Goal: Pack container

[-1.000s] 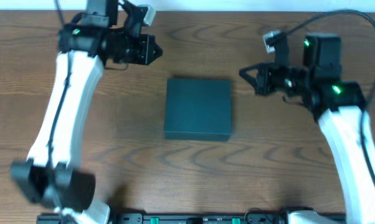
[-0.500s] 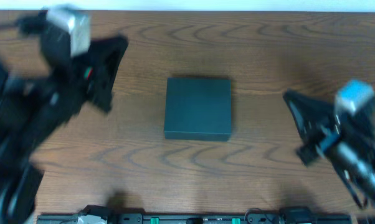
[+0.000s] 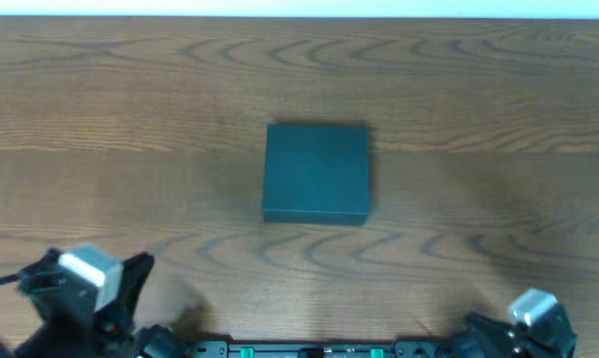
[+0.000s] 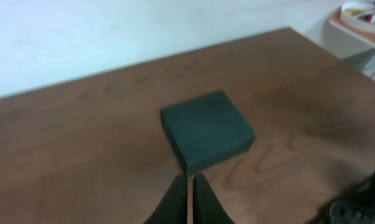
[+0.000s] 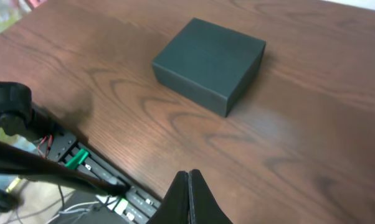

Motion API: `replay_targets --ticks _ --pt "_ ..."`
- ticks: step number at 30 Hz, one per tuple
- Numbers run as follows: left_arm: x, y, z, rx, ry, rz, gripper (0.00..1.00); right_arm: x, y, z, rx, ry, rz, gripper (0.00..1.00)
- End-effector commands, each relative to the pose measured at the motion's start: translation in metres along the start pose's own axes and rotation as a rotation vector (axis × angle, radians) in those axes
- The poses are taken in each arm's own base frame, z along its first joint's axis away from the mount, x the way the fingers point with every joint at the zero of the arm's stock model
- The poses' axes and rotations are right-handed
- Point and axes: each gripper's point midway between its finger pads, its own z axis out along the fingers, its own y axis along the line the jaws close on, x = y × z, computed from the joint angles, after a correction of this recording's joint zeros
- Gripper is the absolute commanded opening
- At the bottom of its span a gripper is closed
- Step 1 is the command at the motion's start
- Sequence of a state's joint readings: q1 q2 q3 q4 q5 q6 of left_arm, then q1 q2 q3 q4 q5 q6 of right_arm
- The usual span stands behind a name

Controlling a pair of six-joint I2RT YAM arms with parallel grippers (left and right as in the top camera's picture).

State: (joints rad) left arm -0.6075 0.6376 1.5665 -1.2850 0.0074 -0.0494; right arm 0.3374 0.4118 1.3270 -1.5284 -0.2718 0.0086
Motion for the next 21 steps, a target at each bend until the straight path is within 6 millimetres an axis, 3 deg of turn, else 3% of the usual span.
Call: replay_targets --ticks 1,4,5,6,7,8,21 --pt "0.032 0.003 0.025 -0.015 0.101 -0.058 0.06 0.005 -0.003 -0.007 0.028 -0.03 0.084 0.01" --pt "0.05 0.0 0.043 0.0 0.139 -0.086 0.06 0.007 -0.004 -0.013 0.049 -0.063 0.088 0.03" --pt "0.053 -0.003 0.048 0.013 0.146 -0.095 0.06 0.008 -0.004 -0.014 0.047 -0.065 0.088 0.2" --pt "0.054 -0.004 0.053 0.02 0.151 -0.11 0.22 0.009 -0.003 -0.014 0.045 -0.063 0.089 0.73" --pt "0.054 -0.004 0.056 0.017 0.152 -0.13 0.85 0.01 -0.003 -0.014 0.043 -0.058 0.09 0.99" --pt "0.054 -0.004 0.059 0.016 0.15 -0.151 0.96 0.011 -0.003 -0.014 0.042 -0.054 0.097 0.99" --pt "0.093 0.001 0.053 -0.02 0.305 -0.168 0.95 0.027 -0.003 -0.013 0.044 0.01 0.126 0.99"
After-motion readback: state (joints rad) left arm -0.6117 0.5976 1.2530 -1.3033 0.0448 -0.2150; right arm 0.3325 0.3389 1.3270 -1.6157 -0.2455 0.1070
